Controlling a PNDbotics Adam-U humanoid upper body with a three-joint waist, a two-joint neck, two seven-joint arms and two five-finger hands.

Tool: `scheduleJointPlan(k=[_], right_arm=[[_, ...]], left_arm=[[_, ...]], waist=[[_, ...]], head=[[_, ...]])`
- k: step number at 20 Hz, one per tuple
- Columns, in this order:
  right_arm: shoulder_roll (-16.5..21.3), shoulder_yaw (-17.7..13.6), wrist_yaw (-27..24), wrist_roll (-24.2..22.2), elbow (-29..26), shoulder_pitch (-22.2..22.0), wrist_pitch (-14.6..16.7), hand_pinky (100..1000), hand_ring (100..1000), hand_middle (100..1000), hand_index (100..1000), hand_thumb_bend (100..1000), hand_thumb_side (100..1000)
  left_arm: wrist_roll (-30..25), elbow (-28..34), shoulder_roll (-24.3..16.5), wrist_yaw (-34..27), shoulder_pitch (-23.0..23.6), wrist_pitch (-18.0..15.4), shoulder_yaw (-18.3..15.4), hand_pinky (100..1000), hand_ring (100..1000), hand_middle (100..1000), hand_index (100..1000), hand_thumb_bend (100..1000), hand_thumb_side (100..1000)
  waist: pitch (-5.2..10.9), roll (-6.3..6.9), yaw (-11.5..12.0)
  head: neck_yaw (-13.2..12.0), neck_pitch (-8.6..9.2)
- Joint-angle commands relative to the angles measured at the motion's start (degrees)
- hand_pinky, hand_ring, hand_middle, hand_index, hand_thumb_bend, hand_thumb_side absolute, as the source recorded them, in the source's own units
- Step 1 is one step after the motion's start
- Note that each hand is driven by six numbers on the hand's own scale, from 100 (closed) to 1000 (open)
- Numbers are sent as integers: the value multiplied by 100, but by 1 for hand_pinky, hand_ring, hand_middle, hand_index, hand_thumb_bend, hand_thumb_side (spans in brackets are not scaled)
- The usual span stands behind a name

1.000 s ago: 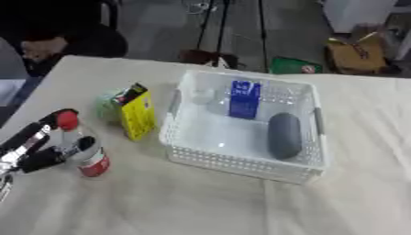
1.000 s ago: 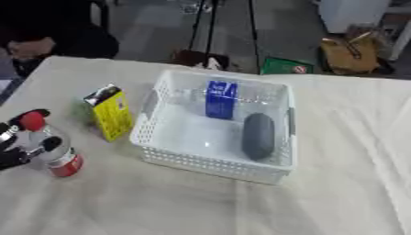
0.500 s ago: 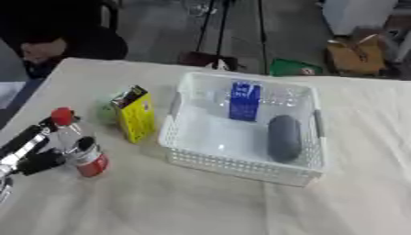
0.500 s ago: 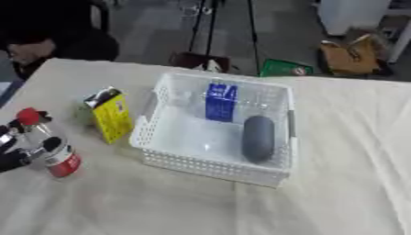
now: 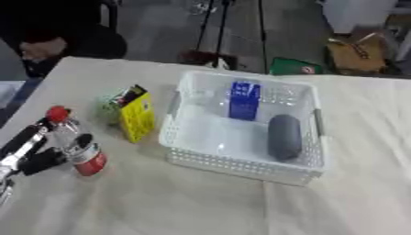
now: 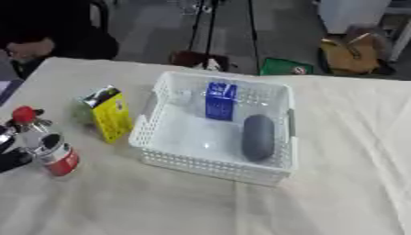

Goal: Pick up objects on the table and place them in the box.

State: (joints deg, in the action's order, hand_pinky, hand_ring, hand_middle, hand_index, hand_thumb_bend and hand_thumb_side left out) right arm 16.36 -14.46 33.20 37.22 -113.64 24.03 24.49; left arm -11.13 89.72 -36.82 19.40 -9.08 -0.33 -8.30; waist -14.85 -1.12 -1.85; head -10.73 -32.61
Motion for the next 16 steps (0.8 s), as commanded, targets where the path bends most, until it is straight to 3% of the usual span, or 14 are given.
scheduleJointPlan(k=[1,7,14,16], right_arm=[[65,-47,27,56,-95,69,-6,804,782,657,823,100,1000],[66,-55,37,116,-95,78,-30,803,782,657,823,100,1000],[68,-54,51,166,-95,90,-41,803,782,657,822,100,1000],[68,-62,55,192,-95,93,-47,803,782,657,822,100,1000]], left_arm=[[39,24,-114,-57,-62,-6,-47,1000,1000,1000,825,488,802],[-28,11,-107,-130,-63,-25,-32,1000,1000,1000,777,485,779],[-178,21,-101,-178,-62,-64,-18,1000,1000,1000,786,458,735],[-265,26,-89,-215,-53,-112,-4,1000,969,957,787,424,698]], waist=[[79,12,2],[69,2,-2],[64,2,8],[64,1,8]], head=[[-25,40],[-36,48],[-37,58],[-39,65]])
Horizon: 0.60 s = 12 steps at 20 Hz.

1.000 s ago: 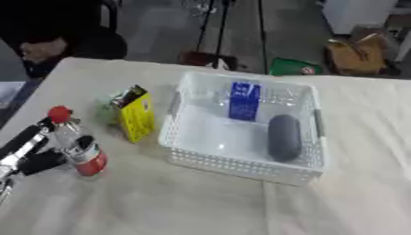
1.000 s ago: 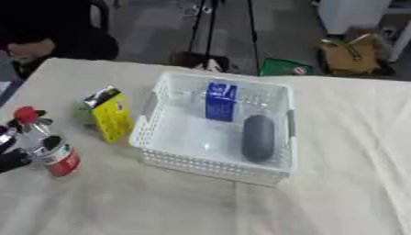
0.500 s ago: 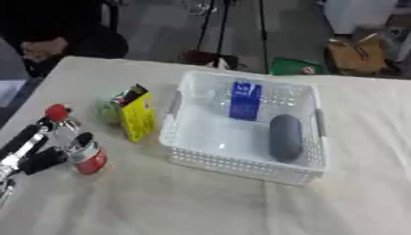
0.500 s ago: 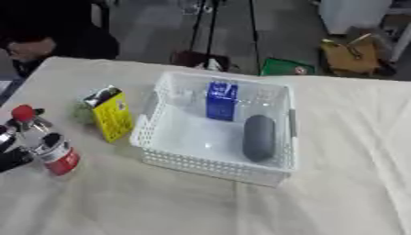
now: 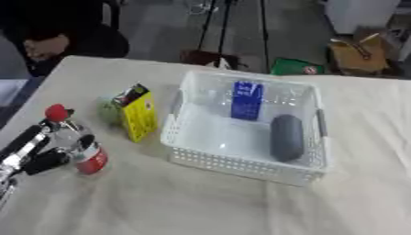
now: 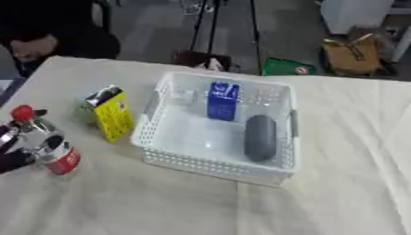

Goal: Pick up objects on the table and place them in the box.

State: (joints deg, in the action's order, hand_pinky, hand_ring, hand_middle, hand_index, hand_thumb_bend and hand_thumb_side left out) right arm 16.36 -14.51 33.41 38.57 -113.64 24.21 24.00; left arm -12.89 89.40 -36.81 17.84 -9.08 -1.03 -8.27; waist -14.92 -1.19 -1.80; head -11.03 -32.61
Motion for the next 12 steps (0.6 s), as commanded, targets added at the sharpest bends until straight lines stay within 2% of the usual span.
scheduleJointPlan(k=[1,6,8,9,12], right_arm=[[68,-61,36,73,-95,76,0,803,783,657,822,100,1000],[69,-61,50,125,-95,78,-10,803,782,657,823,100,1000],[70,-61,53,139,-95,83,-11,804,782,657,825,100,1000],[71,-63,53,150,-95,86,-11,804,782,653,825,100,1000],[72,-68,58,192,-95,91,-18,804,782,651,825,100,1000]], left_arm=[[-134,53,-86,-85,-52,-62,-5,1000,925,921,787,403,675],[-246,34,-86,-155,-61,-110,-17,987,900,893,780,385,668],[-262,27,-86,-161,-62,-116,-14,965,880,861,761,351,650],[-264,23,-84,-164,-64,-116,-15,961,861,811,733,295,640],[-250,18,-77,-184,-70,-113,-13,954,849,788,718,278,637]], waist=[[70,8,2],[69,8,1],[68,9,5],[66,10,5],[60,10,4]], head=[[-9,69],[-7,79],[-7,85],[-6,90],[-4,101]])
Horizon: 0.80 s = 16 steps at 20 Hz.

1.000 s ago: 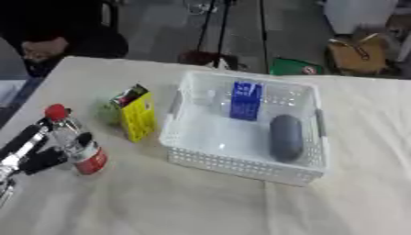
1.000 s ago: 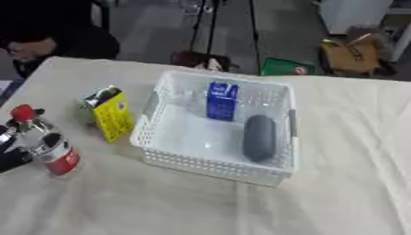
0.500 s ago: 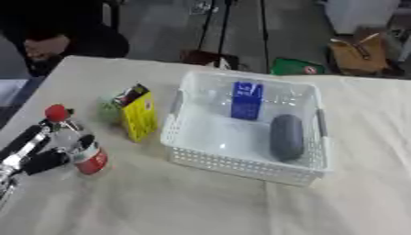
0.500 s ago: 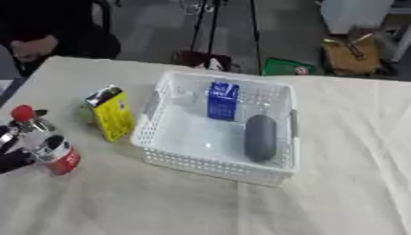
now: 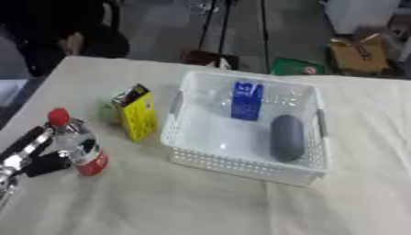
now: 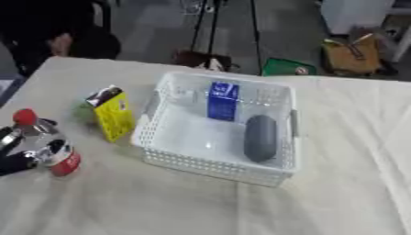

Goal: Pick up objects on the table and place them in the box.

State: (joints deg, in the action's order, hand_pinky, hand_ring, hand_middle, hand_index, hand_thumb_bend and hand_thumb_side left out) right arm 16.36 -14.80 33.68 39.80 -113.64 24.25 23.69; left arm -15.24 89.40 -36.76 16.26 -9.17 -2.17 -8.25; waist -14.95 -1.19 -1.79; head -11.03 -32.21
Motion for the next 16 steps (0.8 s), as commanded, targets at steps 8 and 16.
scheduleJointPlan(k=[8,16], right_arm=[[71,-36,51,155,-95,95,-25,804,782,648,825,100,1000],[73,-22,60,195,-95,97,-41,804,782,647,825,100,1000]], left_arm=[[14,23,-72,-148,-72,-11,2,914,795,718,669,223,617],[21,151,-130,-261,-146,-37,11,873,764,698,655,172,614]], waist=[[59,4,5],[84,15,8]], head=[[1,67],[11,52]])
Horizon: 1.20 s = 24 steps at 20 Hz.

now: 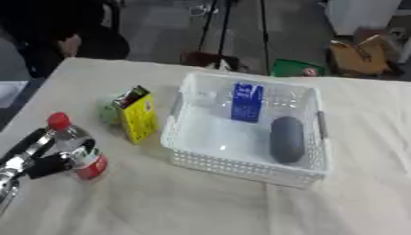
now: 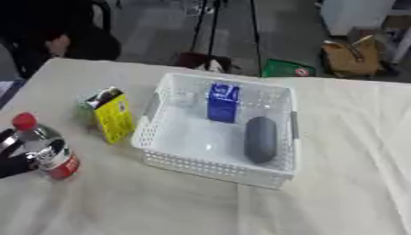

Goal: Pick up objects on the table and place them in the box.

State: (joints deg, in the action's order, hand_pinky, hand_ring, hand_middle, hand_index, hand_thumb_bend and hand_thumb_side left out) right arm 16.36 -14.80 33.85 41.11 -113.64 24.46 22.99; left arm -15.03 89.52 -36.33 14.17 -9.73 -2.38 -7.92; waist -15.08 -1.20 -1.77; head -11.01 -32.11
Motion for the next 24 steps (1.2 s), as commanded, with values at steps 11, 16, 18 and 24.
scheduleJointPlan(k=[11,16,18,24], right_arm=[[80,-17,49,97,-95,71,26,805,783,646,823,100,1000],[90,-16,49,103,-95,53,25,805,782,646,824,100,1000],[104,-15,52,102,-95,36,23,805,782,646,824,100,1000],[133,-12,58,101,-95,-14,13,805,782,646,824,100,1000]], left_arm=[[3,303,-254,-151,-217,16,-7,822,715,681,641,100,599],[-7,448,-388,-151,-351,34,16,812,715,680,643,100,602],[-36,558,-530,-146,-472,18,39,803,713,679,643,100,602],[2,940,-831,-302,-774,103,111,791,710,674,644,113,588]], waist=[[118,49,0],[148,64,17],[177,77,38],[257,109,81]], head=[[44,4],[77,-60],[78,-113],[138,-240]])
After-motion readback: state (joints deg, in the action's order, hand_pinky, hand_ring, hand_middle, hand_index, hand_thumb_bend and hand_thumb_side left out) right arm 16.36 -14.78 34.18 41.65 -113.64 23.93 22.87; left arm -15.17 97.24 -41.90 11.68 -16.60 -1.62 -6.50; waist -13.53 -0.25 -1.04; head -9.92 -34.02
